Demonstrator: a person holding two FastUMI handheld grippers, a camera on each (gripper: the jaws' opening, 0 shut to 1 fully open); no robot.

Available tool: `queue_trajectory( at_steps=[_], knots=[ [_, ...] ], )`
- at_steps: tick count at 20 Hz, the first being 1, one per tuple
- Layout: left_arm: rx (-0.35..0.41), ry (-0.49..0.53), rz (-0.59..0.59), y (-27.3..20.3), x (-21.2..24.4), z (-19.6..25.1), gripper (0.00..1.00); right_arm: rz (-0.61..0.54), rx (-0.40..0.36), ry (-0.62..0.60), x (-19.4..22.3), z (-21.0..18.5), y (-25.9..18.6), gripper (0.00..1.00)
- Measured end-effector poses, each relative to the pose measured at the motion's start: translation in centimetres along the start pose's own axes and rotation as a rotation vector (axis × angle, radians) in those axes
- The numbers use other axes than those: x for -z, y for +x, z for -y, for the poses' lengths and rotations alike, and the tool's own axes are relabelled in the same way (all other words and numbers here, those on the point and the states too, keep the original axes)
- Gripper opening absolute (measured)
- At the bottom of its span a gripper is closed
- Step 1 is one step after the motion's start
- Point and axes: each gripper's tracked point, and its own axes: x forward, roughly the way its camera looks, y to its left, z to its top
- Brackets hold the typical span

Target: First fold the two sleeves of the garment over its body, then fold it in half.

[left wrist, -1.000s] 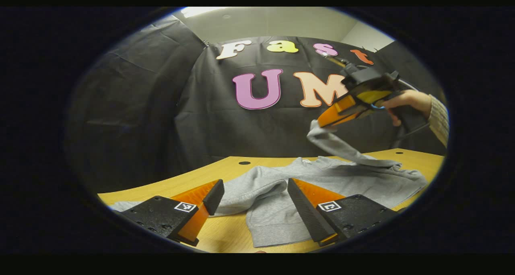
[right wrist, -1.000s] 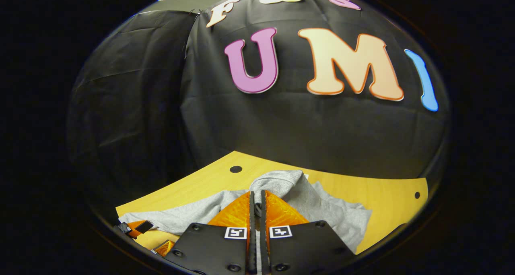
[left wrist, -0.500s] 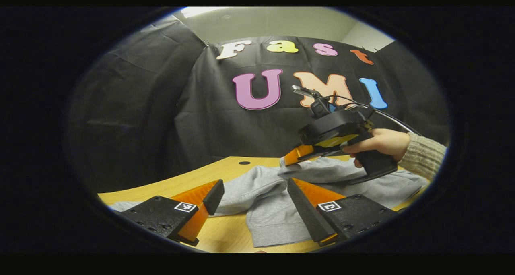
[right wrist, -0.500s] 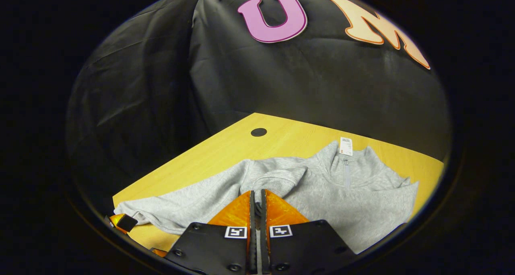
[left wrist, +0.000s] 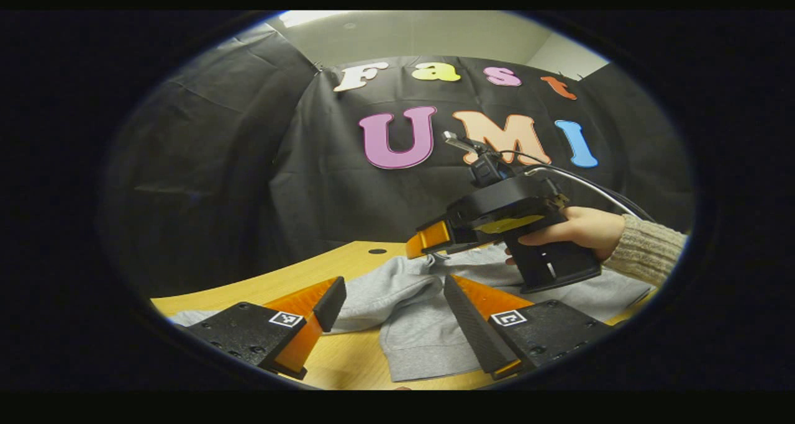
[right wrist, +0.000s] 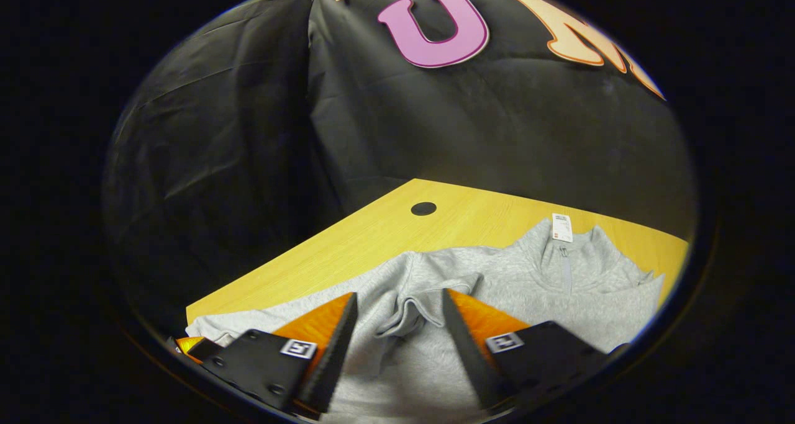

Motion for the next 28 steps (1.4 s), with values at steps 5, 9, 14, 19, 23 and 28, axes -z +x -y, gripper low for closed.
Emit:
queue_trajectory(
  at_steps=[5, 9, 14, 19, 23, 28],
  knots=[
    [0.000, 0.000, -0.001, 0.1, 0.1, 0.0, 0.94, 0.043, 0.046, -0.054, -0.7, 1.5, -3.5, 1.00],
    [-0.003, 0.000, 0.000, 0.0, 0.1, -0.1, 0.94, 0.108, 0.090, -0.039, -0.4, 4.5, -10.2, 1.00],
    [0.011, 0.001, -0.008, 0.3, 0.2, 0.2, 0.94, 0.188, 0.208, -0.043, 1.8, 8.6, -19.4, 1.00],
    [0.028, 0.009, -0.104, 0.1, 1.7, -1.9, 0.92, 0.292, 0.340, 0.010, 5.9, 12.2, -26.3, 0.99],
    [0.062, -0.026, -0.164, -1.2, 0.3, -5.8, 0.92, 0.298, 0.403, 0.078, 10.1, 13.9, -29.2, 0.99],
    [0.015, 0.005, -0.262, -4.3, -0.4, -13.8, 0.93, 0.284, 0.438, 0.160, 13.1, 15.4, -30.3, 0.99]
  ],
)
